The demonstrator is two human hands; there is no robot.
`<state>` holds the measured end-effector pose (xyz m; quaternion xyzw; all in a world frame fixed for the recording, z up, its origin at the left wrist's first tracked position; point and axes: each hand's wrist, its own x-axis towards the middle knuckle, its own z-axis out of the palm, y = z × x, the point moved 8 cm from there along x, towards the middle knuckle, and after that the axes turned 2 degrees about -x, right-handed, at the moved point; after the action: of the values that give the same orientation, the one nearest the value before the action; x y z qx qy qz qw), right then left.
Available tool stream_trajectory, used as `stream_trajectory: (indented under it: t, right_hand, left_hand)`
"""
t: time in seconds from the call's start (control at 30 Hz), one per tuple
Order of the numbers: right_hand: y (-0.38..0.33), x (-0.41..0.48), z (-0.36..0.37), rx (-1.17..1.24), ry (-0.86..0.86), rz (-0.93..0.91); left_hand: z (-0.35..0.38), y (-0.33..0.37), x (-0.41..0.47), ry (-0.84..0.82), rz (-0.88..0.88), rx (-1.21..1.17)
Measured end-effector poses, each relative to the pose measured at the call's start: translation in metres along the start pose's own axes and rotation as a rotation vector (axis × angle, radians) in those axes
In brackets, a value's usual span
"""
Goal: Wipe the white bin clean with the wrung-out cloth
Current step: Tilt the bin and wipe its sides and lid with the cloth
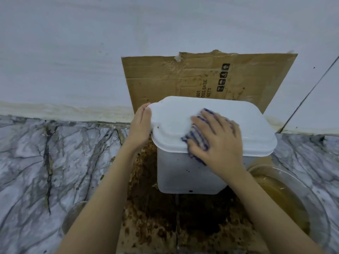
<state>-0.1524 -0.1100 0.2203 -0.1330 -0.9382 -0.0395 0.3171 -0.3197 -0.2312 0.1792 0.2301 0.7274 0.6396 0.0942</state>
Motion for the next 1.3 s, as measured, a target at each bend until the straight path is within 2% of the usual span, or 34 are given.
stream_trajectory:
  t: [0.1,0.17,0.23,0.3,0.4,0.47,0.53,0.6,0.7,0.77,0.87,1.0,1.17,1.23,1.3]
  right_hand:
    - [0.066,-0.018,-0.014,-0.052,0.073,0.194]
    - [0.102,-0.024,-0.017,0.005,0.155,0.388]
    - [0.111,-0.026,-0.016,0.031,0.226,0.517]
    - [0.091,-0.026,-0.016,-0.009,0.286,0.507]
    - [0.052,-0.023,-0.007,-0.034,0.299,0.292]
    - [0.052,-0.025,-0.006,-0.03,0.343,0.233]
    - [0.068,-0.029,-0.007,-0.038,0.411,0.274]
    - [0.09,-0.032,-0.006,0.001,0.486,0.389]
    - [0.125,-0.031,0.003,0.236,0.564,0.653]
    - [0.136,-0.02,0.012,0.331,0.521,0.69]
    - [0.136,0.002,0.017,0.249,0.376,0.464]
    - [0.129,0.018,0.025,0.001,0.197,0.155]
    - [0.093,0.009,0.057,-0.223,0.008,-0.509]
    - [0.09,0.008,0.069,-0.297,0.042,-0.567]
    - [0.088,0.011,0.076,-0.225,0.114,-0.493]
  left_hand:
    - [0.003,0.007,-0.003,0.008,-0.019,0.05]
    - [-0.002,0.012,-0.001,0.107,-0.001,0.127]
    - [-0.002,0.024,-0.008,0.254,0.054,0.327]
    - [0.024,0.048,-0.027,0.274,0.207,0.478]
    - [0.084,0.068,-0.054,0.173,0.458,0.756]
    - [0.097,0.066,-0.058,0.205,0.537,0.938]
    - [0.096,0.063,-0.052,0.25,0.557,1.002]
    - [0.098,0.067,-0.043,0.264,0.558,1.012]
    - [0.105,0.073,-0.022,0.238,0.534,1.018]
    - [0.106,0.075,-0.008,0.237,0.535,1.022]
    - [0.105,0.078,0.011,0.234,0.546,1.0]
    - [0.108,0.079,0.029,0.24,0.554,1.004]
    - [0.107,0.077,0.043,0.283,0.507,1.022]
    - [0.109,0.075,0.05,0.269,0.496,1.035]
    - [0.111,0.074,0.059,0.264,0.476,1.028]
